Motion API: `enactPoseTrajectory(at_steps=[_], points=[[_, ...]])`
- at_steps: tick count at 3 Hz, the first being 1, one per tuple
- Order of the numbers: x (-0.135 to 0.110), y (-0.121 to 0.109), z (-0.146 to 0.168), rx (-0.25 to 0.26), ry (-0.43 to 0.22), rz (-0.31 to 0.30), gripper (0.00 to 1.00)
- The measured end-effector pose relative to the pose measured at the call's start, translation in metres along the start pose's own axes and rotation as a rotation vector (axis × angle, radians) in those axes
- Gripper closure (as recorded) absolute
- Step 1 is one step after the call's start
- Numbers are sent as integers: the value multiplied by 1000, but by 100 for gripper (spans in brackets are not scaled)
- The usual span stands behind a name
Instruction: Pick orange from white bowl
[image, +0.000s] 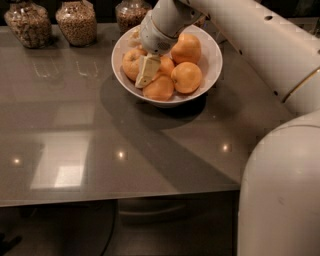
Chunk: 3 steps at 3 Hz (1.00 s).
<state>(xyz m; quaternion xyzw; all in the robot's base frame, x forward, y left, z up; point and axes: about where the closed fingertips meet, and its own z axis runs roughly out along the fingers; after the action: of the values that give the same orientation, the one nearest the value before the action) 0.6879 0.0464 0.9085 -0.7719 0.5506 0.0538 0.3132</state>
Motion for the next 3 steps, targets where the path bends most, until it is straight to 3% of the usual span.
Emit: enactPoseTrajectory(at_steps=[1,3], points=[[7,0,5,-17,22,14,24],[9,0,4,-18,35,19,66]])
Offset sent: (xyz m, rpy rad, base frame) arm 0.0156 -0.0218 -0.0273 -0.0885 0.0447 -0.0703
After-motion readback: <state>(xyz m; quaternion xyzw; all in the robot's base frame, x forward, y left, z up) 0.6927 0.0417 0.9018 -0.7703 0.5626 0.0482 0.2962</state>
